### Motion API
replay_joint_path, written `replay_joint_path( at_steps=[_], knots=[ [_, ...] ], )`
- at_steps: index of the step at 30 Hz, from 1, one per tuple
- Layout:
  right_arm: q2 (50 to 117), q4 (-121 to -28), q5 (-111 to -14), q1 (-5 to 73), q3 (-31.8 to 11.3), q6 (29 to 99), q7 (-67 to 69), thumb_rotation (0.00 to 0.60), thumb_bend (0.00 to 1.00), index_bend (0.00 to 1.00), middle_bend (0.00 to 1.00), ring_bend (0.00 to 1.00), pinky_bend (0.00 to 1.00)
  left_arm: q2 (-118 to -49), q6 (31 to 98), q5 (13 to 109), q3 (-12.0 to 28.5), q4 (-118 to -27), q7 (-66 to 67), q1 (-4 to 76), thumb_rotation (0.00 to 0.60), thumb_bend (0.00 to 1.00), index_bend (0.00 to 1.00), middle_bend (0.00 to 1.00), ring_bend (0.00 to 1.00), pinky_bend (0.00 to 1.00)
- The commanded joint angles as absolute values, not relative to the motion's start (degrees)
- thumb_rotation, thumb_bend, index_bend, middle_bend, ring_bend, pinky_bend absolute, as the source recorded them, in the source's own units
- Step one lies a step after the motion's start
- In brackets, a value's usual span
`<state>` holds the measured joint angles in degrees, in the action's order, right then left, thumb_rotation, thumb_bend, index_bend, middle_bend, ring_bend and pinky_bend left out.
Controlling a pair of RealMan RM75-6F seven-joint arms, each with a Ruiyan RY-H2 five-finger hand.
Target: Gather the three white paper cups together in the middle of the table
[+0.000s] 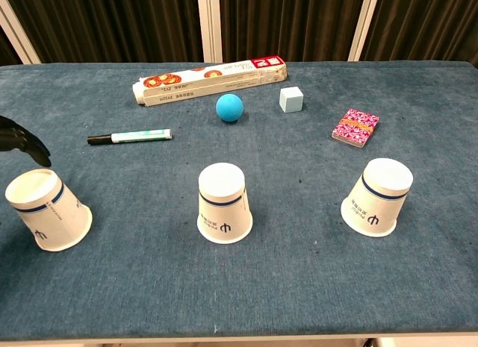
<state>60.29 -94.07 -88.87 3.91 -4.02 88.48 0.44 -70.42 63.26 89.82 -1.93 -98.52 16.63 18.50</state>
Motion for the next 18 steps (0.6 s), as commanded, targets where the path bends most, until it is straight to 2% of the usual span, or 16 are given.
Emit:
replay_joint_path(
  at_steps=[1, 6, 11, 18],
  knots=[
    [60.3, -94.1, -88.8, 3.9, -4.0, 88.4, 0.4, 0.6, 0.29, 0.0, 0.1, 0.0, 0.05, -70.9, 62.9, 89.7, -2.0, -98.1, 16.3, 19.0, 0.6, 0.25, 0.27, 0.18, 0.11, 0.0],
    [60.3, -94.1, -88.7, 3.9, -4.1, 88.3, 0.3, 0.6, 0.29, 0.0, 0.1, 0.0, 0.05, -71.5, 62.7, 89.4, -1.8, -97.5, 16.0, 19.7, 0.6, 0.28, 0.3, 0.18, 0.11, 0.0],
    [60.4, -94.0, -88.5, 3.9, -4.1, 88.1, 0.5, 0.6, 0.29, 0.0, 0.1, 0.0, 0.05, -72.3, 63.2, 90.1, -1.9, -96.9, 13.3, 20.2, 0.6, 0.35, 0.44, 0.22, 0.13, 0.0],
    [60.8, -93.6, -88.7, 4.0, -4.1, 88.1, 0.8, 0.6, 0.29, 0.0, 0.1, 0.0, 0.05, -71.7, 63.9, 91.9, -1.5, -98.8, 11.3, 21.7, 0.6, 0.35, 0.45, 0.22, 0.14, 0.0]
  ],
)
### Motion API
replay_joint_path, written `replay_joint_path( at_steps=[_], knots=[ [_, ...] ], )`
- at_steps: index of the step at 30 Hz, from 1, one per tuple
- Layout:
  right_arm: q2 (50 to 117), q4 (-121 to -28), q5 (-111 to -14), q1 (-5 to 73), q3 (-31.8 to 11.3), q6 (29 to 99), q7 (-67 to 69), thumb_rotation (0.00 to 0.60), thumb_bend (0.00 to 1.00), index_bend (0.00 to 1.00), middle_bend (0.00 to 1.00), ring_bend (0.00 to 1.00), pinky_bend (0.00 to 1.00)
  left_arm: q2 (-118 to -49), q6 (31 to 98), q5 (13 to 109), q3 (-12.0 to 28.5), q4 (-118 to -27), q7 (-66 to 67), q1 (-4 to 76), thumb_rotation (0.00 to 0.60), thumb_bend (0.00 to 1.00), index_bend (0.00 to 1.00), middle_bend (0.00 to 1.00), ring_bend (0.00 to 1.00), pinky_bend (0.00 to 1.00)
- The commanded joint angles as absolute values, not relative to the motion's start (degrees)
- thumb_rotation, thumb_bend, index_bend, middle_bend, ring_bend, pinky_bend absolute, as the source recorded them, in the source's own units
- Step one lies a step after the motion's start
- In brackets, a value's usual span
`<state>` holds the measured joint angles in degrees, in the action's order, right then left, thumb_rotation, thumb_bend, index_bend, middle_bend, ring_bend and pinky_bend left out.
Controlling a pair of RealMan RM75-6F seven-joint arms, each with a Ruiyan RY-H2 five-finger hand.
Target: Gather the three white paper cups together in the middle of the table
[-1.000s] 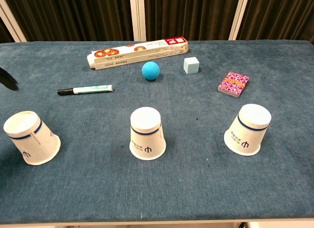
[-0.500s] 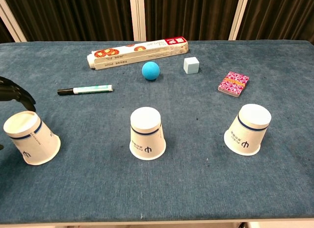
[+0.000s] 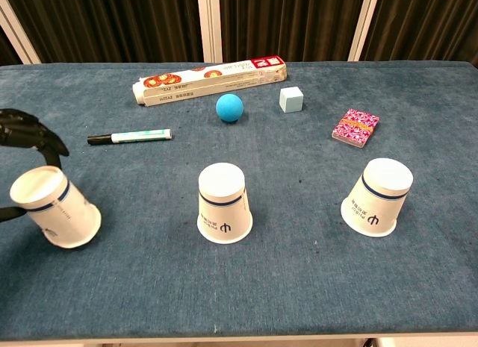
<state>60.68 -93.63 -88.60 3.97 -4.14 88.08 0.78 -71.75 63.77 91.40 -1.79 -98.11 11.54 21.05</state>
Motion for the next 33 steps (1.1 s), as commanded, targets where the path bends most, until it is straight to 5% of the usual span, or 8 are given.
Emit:
replay_joint_path(
  at_steps=[1, 15, 33],
  knots=[
    [60.8, -93.5, -88.7, 4.0, -4.1, 88.0, 0.9, 0.6, 0.29, 0.0, 0.1, 0.0, 0.05, -71.8, 63.7, 92.0, -1.3, -99.1, 11.5, 22.1, 0.6, 0.35, 0.45, 0.22, 0.14, 0.0],
    [60.6, -92.6, -88.3, 3.3, -3.9, 88.5, 2.3, 0.6, 0.29, 0.0, 0.1, 0.0, 0.05, -78.4, 55.5, 86.2, 3.3, -100.6, 19.9, 29.9, 0.6, 0.34, 0.45, 0.22, 0.14, 0.0],
    [61.0, -91.1, -87.6, 2.7, -3.9, 88.4, 3.7, 0.6, 0.29, 0.0, 0.1, 0.0, 0.05, -81.7, 53.1, 80.2, 3.6, -100.4, 25.7, 34.1, 0.6, 0.31, 0.4, 0.22, 0.13, 0.0]
  ],
)
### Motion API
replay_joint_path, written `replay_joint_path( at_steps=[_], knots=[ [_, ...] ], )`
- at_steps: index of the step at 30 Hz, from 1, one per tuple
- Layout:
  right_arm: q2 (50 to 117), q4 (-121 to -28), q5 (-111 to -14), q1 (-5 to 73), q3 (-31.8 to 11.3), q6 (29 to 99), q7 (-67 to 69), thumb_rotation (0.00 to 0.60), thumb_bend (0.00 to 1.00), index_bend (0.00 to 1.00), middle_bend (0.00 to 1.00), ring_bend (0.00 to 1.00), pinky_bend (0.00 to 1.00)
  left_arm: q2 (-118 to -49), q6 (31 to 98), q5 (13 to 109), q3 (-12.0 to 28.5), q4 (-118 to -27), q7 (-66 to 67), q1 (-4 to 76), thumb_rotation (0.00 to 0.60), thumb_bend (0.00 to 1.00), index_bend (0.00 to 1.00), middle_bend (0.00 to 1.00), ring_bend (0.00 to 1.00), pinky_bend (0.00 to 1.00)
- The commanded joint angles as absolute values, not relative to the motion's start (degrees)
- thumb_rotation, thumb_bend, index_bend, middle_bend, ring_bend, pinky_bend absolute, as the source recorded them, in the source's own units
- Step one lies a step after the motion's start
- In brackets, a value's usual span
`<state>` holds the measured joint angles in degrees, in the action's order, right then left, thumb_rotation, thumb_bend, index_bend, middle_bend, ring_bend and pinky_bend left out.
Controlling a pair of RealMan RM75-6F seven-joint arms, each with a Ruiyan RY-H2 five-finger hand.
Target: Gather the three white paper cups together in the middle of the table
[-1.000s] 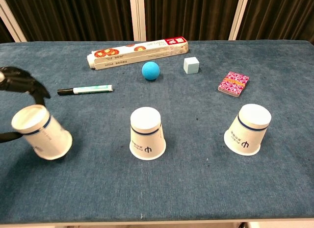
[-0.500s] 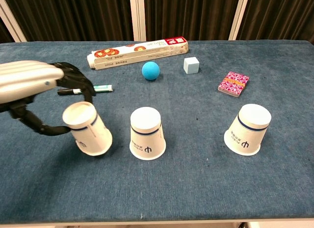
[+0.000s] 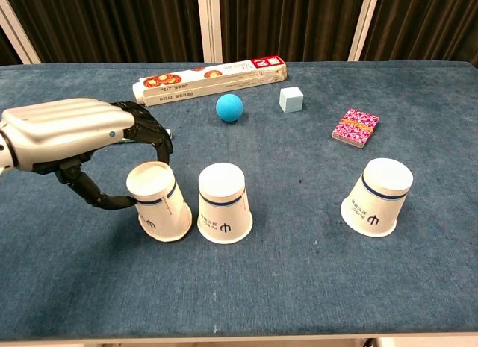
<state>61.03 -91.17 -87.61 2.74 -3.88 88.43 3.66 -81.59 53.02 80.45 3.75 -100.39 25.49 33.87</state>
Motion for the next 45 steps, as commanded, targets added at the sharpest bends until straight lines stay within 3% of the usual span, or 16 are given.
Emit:
replay_joint_path(
  at_steps=[1, 11, 16, 23, 30, 36, 45],
  knots=[
    [61.0, -91.1, -87.6, 2.8, -3.9, 88.4, 3.7, 0.6, 0.29, 0.0, 0.1, 0.0, 0.05, -81.7, 53.1, 80.0, 3.5, -100.4, 25.8, 34.1, 0.6, 0.31, 0.39, 0.22, 0.13, 0.0],
    [61.1, -91.6, -88.8, 4.0, -3.7, 86.7, 3.0, 0.6, 0.29, 0.0, 0.1, 0.0, 0.05, -80.9, 54.6, 79.8, 2.4, -101.5, 26.4, 34.3, 0.6, 0.24, 0.19, 0.22, 0.13, 0.0],
    [60.0, -94.3, -92.3, 7.8, -2.1, 80.6, 2.7, 0.6, 0.27, 0.0, 0.1, 0.0, 0.05, -78.6, 59.5, 82.2, 1.4, -103.5, 26.0, 32.1, 0.6, 0.22, 0.13, 0.22, 0.13, 0.0],
    [59.5, -98.9, -97.4, 17.3, -0.2, 66.2, 2.5, 0.6, 0.27, 0.0, 0.1, 0.0, 0.05, -73.9, 69.2, 86.3, -0.6, -104.4, 22.5, 26.5, 0.6, 0.22, 0.13, 0.22, 0.13, 0.0],
    [64.0, -99.8, -94.9, 25.7, -1.8, 54.2, -0.9, 0.6, 0.28, 0.1, 0.1, 0.0, 0.07, -70.8, 76.1, 87.4, -1.7, -102.9, 17.3, 21.4, 0.6, 0.22, 0.13, 0.22, 0.13, 0.0],
    [66.7, -99.4, -90.7, 29.2, -2.8, 49.1, -4.3, 0.6, 0.34, 0.18, 0.1, 0.0, 0.07, -69.8, 78.5, 87.5, -2.0, -101.5, 14.3, 19.0, 0.6, 0.22, 0.13, 0.22, 0.13, 0.0],
    [68.2, -98.6, -87.4, 31.4, -2.9, 47.3, -5.8, 0.6, 0.44, 0.29, 0.1, 0.0, 0.08, -69.5, 78.8, 87.1, -2.0, -100.2, 12.1, 17.3, 0.6, 0.22, 0.13, 0.22, 0.12, 0.0]
  ],
)
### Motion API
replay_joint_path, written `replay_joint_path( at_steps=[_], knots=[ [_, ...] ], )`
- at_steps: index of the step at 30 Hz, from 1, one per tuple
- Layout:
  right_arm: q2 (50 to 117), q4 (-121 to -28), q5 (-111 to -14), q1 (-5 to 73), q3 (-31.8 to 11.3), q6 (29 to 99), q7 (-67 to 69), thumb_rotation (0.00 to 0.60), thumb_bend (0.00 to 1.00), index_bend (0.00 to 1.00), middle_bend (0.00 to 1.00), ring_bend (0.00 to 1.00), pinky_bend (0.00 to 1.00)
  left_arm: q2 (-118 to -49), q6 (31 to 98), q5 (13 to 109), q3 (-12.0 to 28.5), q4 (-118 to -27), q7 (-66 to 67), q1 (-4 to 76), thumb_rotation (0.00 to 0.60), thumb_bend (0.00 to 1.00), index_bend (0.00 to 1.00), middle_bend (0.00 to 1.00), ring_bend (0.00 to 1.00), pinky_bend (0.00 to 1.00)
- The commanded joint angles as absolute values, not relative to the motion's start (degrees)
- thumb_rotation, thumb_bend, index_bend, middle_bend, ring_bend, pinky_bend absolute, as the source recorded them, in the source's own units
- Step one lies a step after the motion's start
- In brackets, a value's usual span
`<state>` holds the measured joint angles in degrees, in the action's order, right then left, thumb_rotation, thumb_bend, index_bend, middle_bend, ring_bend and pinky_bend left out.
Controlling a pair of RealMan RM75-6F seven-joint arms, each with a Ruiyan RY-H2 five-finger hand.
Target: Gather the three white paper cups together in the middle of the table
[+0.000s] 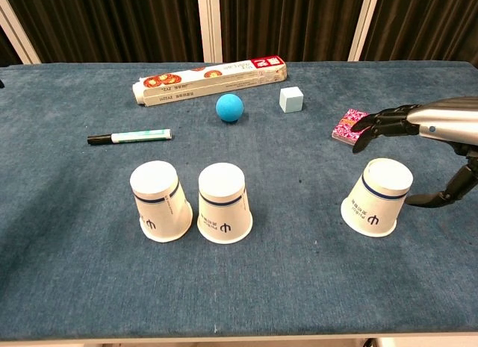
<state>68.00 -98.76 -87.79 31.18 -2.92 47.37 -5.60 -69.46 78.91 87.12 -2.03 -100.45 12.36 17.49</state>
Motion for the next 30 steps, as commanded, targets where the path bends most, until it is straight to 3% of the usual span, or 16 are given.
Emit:
replay_joint_path(
  at_steps=[1, 14, 22, 30],
  knots=[
    [68.2, -98.5, -87.1, 31.5, -2.8, 47.3, -5.9, 0.6, 0.44, 0.3, 0.1, 0.0, 0.08, -69.5, 78.7, 87.1, -2.0, -100.1, 12.0, 17.2, 0.6, 0.22, 0.13, 0.22, 0.12, 0.0],
    [66.3, -101.0, -86.8, 31.8, -2.7, 50.7, -5.6, 0.6, 0.44, 0.41, 0.14, 0.01, 0.09, -69.1, 79.0, 87.2, -1.2, -99.2, 10.8, 16.1, 0.6, 0.22, 0.13, 0.22, 0.12, 0.0],
    [59.7, -109.8, -90.4, 34.9, -7.5, 54.1, -0.4, 0.6, 0.44, 0.45, 0.15, 0.03, 0.11, -68.1, 79.3, 85.9, -1.7, -97.6, 10.7, 14.2, 0.6, 0.22, 0.13, 0.22, 0.12, 0.0],
    [64.1, -112.6, -86.3, 45.6, -13.4, 45.4, -0.1, 0.6, 0.44, 0.46, 0.16, 0.04, 0.12, -68.2, 80.1, 85.3, -2.2, -96.3, 9.1, 12.2, 0.6, 0.22, 0.13, 0.22, 0.12, 0.0]
  ],
)
